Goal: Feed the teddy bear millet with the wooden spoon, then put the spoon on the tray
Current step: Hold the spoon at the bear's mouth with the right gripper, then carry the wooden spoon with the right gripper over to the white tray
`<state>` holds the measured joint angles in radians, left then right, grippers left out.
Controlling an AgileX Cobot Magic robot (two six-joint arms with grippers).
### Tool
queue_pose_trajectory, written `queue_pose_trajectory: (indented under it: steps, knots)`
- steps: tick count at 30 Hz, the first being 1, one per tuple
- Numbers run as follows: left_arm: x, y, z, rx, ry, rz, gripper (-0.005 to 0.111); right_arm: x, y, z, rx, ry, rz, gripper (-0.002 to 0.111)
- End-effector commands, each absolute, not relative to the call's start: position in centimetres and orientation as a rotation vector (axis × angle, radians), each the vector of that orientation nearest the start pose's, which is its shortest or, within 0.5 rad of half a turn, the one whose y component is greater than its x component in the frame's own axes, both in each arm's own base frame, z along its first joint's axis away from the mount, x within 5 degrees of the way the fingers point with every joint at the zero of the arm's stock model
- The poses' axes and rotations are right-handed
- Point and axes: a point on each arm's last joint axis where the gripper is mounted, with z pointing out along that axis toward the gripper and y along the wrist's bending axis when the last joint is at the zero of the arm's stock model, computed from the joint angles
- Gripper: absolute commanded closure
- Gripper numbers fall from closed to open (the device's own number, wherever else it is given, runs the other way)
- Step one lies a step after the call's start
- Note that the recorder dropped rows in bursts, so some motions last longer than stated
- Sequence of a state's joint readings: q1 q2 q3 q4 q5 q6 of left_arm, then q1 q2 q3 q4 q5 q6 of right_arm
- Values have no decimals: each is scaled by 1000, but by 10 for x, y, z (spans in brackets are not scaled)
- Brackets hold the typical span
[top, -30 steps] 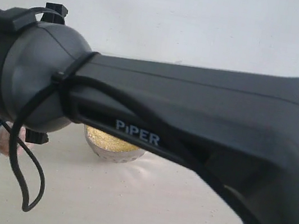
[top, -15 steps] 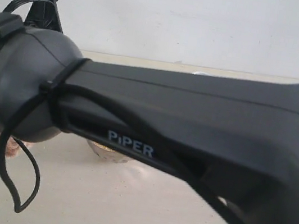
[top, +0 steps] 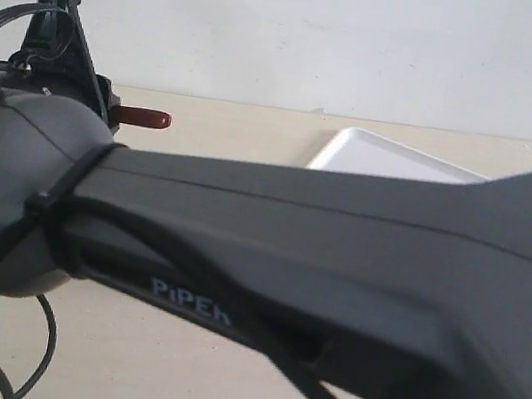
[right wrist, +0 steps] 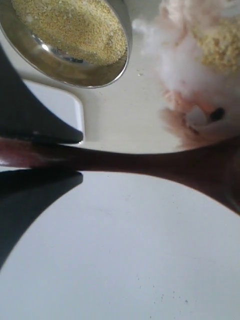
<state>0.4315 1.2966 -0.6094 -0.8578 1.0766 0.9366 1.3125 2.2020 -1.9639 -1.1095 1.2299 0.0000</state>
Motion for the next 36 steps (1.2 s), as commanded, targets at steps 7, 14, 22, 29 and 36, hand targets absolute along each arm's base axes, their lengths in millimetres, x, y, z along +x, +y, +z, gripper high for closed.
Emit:
queue_pose_trajectory:
  steps: [7, 14, 22, 29, 36]
  knots:
    - [194, 21, 219, 42, 2599, -876, 100, 190, 439, 280, -1522, 1518, -867, 106]
    - [194, 21, 219, 42, 2599, -876, 100, 189, 435, 291, -1489, 1541, -829, 106]
    - [194, 21, 219, 42, 2599, -876, 100, 184, 423, 318, -1392, 1626, -702, 106]
    - [194, 21, 219, 42, 2599, -876, 100, 189, 397, 347, -1234, 1823, -488, 106]
    - [194, 21, 219, 42, 2599, -876, 100, 198, 347, 335, -1180, 1973, -519, 106]
